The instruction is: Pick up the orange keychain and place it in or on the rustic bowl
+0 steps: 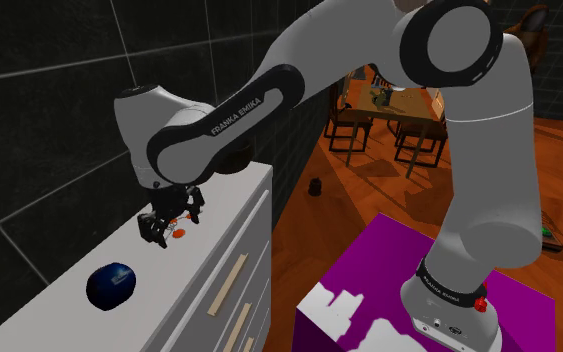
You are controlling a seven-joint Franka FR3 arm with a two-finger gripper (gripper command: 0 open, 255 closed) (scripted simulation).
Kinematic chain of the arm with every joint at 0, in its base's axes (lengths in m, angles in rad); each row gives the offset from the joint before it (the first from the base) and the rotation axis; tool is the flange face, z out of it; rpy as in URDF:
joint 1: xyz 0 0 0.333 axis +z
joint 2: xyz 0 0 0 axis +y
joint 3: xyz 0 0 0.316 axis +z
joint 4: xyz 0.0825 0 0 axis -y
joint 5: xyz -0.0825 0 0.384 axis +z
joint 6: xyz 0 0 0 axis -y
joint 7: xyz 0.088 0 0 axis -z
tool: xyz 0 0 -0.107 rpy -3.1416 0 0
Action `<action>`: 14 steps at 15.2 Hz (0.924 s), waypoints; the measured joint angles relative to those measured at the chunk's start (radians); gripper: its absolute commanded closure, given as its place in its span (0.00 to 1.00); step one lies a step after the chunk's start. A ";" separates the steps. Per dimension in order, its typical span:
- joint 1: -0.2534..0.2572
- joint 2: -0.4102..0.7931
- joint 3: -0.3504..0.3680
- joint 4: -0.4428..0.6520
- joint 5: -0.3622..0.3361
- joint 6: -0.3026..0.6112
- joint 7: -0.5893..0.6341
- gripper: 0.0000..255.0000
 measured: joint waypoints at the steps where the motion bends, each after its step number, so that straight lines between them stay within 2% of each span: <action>1: 0.000 0.001 0.000 0.000 0.000 0.001 0.000 0.00; 4: 0.000 0.002 -0.001 0.000 -0.001 0.001 0.000 0.00; 5: 0.000 0.002 -0.001 0.000 -0.001 0.001 0.000 1.00; 14: -0.001 -0.007 0.003 0.004 0.002 0.002 -0.003 1.00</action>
